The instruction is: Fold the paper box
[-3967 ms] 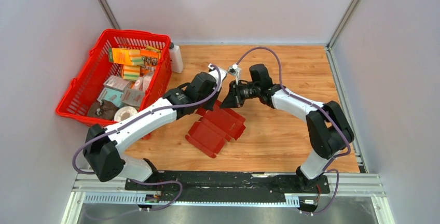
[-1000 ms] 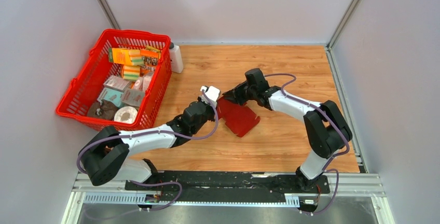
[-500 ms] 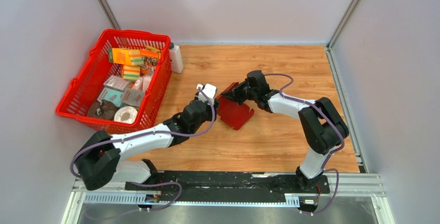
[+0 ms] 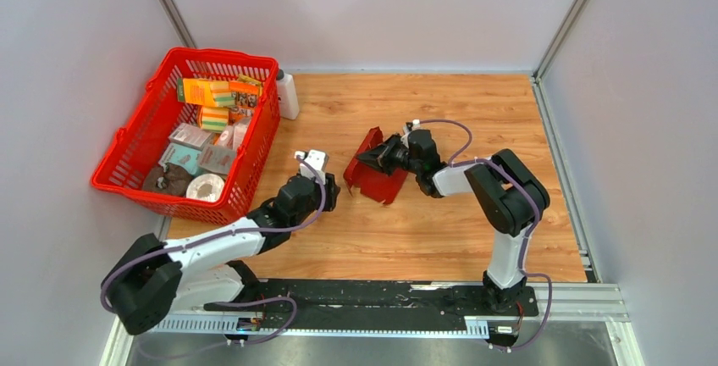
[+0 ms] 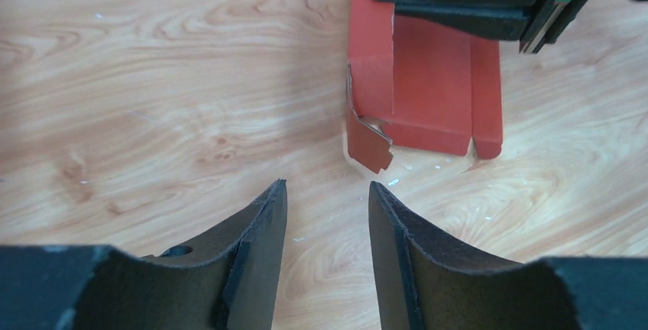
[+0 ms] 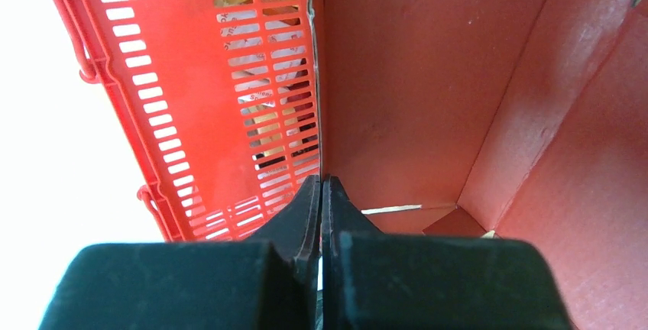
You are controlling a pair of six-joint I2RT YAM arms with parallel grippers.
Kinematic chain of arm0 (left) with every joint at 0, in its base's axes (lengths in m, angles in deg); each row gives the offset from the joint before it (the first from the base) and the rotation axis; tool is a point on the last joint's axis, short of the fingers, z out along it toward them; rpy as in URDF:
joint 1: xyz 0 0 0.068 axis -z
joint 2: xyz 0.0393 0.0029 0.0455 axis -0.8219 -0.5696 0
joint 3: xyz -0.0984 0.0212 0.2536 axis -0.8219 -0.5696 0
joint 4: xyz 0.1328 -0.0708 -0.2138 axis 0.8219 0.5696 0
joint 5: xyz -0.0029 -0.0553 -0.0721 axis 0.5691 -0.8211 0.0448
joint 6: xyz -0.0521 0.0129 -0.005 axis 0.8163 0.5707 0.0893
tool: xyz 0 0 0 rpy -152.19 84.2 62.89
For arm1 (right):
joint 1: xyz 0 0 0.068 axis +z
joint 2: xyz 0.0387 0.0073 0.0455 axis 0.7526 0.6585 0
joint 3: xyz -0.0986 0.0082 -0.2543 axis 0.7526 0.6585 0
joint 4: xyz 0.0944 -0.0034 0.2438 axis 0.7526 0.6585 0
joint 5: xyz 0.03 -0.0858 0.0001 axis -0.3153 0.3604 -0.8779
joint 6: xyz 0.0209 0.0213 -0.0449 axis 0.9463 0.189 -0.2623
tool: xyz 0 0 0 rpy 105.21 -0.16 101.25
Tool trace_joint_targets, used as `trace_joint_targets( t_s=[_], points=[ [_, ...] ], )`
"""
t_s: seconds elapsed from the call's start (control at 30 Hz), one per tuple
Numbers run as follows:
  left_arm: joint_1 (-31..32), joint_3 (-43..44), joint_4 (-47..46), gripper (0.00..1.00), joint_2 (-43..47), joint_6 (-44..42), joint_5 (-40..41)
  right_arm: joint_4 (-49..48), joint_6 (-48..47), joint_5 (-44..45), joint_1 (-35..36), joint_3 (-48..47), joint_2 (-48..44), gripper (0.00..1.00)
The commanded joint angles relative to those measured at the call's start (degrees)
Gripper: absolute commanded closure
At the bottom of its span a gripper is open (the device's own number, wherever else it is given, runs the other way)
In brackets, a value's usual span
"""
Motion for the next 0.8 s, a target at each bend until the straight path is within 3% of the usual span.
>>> trace_joint_targets(
  t_s=[0.0,0.23,0.37,0.53,0.77],
  points=[
    [-0.2,0.5,-7.7,0.48,-6.5,1.4,-2.4,-13.9,-4.4,-2.1,-0.3,1.8,2.0,1.0],
    [-0.2,2.3,-16.2,0.48,-17.6,1.2,-2.1,-20.9,-4.7,-3.9,-0.6,1.9,6.7,1.0],
    [-0.2,3.9,-18.7,0.5,-20.0,0.9,-2.3,-19.1,-6.1,-4.4,-0.4,0.7,6.6,1.0],
    [-0.1,8.5,-17.3,0.63,-22.1,-0.3,-5.1,-12.2,-8.3,-1.0,-0.2,1.6,3.3,1.0],
    [-0.1,14.1,-11.9,0.66,-25.9,1.9,-2.5,-14.2,-5.3,2.0,1.1,3.8,3.2,1.0]
  ],
)
